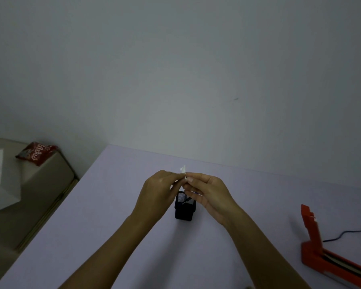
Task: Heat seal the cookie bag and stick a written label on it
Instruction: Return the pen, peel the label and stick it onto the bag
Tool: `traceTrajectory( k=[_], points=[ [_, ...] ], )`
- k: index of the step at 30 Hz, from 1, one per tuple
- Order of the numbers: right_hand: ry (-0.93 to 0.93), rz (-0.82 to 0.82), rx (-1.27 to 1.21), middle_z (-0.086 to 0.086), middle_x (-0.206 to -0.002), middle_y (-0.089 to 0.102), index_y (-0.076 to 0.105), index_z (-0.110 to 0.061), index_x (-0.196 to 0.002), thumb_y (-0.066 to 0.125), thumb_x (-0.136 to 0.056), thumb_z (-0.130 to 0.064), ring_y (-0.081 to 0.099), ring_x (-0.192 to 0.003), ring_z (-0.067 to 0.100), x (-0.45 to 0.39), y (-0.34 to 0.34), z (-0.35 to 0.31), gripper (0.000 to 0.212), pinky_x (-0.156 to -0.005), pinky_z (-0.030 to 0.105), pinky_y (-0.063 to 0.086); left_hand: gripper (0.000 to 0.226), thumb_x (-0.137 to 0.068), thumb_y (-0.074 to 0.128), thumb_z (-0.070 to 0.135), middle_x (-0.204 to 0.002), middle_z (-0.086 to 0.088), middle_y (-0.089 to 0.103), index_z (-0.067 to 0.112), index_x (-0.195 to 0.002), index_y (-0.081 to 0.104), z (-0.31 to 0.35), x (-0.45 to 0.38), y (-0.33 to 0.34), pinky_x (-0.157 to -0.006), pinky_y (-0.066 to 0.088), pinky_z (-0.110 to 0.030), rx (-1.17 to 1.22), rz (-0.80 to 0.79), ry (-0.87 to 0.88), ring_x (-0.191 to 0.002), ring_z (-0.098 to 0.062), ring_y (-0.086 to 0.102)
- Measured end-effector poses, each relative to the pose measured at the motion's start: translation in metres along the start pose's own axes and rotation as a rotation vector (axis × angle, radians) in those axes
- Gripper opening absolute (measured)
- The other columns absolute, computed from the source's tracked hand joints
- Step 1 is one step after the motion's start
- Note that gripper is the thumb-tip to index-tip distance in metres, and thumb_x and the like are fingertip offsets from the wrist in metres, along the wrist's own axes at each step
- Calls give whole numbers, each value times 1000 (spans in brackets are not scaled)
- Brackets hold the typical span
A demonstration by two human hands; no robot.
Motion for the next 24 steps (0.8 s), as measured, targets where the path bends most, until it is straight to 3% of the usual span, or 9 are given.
traceTrajectory(
  k=[14, 24],
  points=[
    [2, 32, 6, 12, -98, 75, 72, -6, -107, 64, -90, -11, 71, -91, 20, 2, -4, 0, 20, -90, 34, 55, 18, -84, 63, 20, -81, 4, 73, 14, -96, 74, 5, -1, 1, -70, 37, -6, 50, -31, -35, -71, -8, 63],
    [-1, 43, -1, 12, -94, 74, 72, -4, -106, 64, -90, -10, 71, -90, 21, 4, -6, -1, 19, -89, 34, 55, 17, -82, 72, 9, -83, 2, 74, 12, -98, 74, 4, 1, 3, -70, 43, -12, 47, -46, -10, -75, -12, 65]
  ],
)
Point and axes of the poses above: each hand's wrist, its own x-axis away from the middle knuckle, its own y-axis out of the palm, z = x × y, the point moved 4 cm from there along -x, towards the middle knuckle
